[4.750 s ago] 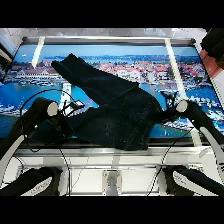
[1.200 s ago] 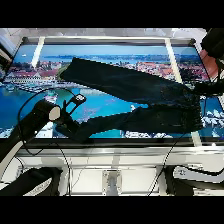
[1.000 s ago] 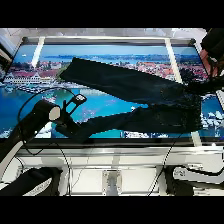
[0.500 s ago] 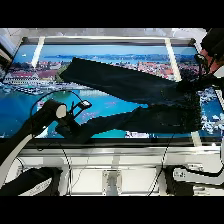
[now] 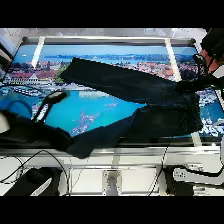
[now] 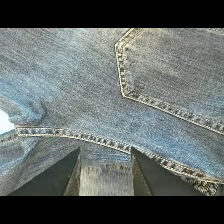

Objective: Fold the clothes and pants, and hang the long-sleeved shirts on hangers.

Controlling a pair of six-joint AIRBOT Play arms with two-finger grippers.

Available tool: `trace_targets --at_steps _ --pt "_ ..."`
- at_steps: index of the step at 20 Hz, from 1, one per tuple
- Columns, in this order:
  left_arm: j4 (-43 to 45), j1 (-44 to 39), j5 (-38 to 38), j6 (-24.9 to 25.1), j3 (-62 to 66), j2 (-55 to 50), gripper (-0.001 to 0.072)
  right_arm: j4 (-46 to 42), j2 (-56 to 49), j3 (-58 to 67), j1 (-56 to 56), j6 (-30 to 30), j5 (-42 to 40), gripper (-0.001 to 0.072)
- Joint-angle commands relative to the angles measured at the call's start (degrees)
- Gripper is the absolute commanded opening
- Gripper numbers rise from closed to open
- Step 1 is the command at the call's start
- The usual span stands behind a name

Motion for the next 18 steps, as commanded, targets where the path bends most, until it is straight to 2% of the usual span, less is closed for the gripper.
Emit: trace_targets --at_steps 1,4,6,7,8,9,12,13,16,18 --pt "4.98 0.09 -0.28 -4.68 2.40 1.46 0.0009 0.52 -0.04 -0.02 0.07 0.02 0.46 0.0331" --pt "21.14 0.55 0.11 -5.62 2.40 -7.04 0.0010 0.52 -0.04 -0.02 0.07 0.02 1.33 0.0331" --pt "26.86 1.51 1.79 -1.20 2.40 -15.21 0.0022 0.52 -0.04 -0.02 0.07 0.02 1.36 0.0331" --pt "28.61 2.32 4.66 1.62 2.40 -19.71 0.0126 0.52 -0.04 -0.02 0.07 0.02 1.42 0.0331" --pt "30.03 3.23 8.17 2.91 2.40 -23.78 0.0344 0.50 -0.04 -0.02 0.07 0.02 1.62 0.0331" --pt "30.67 4.20 11.52 3.67 2.43 -27.45 0.0464 0.50 -0.04 -0.02 0.07 0.02 1.99 0.0331" --pt "30.62 5.25 16.85 6.45 2.43 -33.18 0.0468 0.42 -0.04 -0.02 0.07 0.02 3.41 0.0331" --pt "30.32 4.79 17.46 10.12 2.43 -32.96 0.0468 0.33 -0.04 -0.02 0.07 0.02 3.37 0.0332" --pt "28.09 0.44 12.87 21.07 2.25 -30.14 0.0468 0.37 -0.04 -0.22 0.07 0.04 2.80 0.0332" --pt "27.39 -4.52 8.68 23.02 0.83 -27.30 0.0469 0.37 -0.04 -1.53 0.07 0.02 2.71 0.0331"
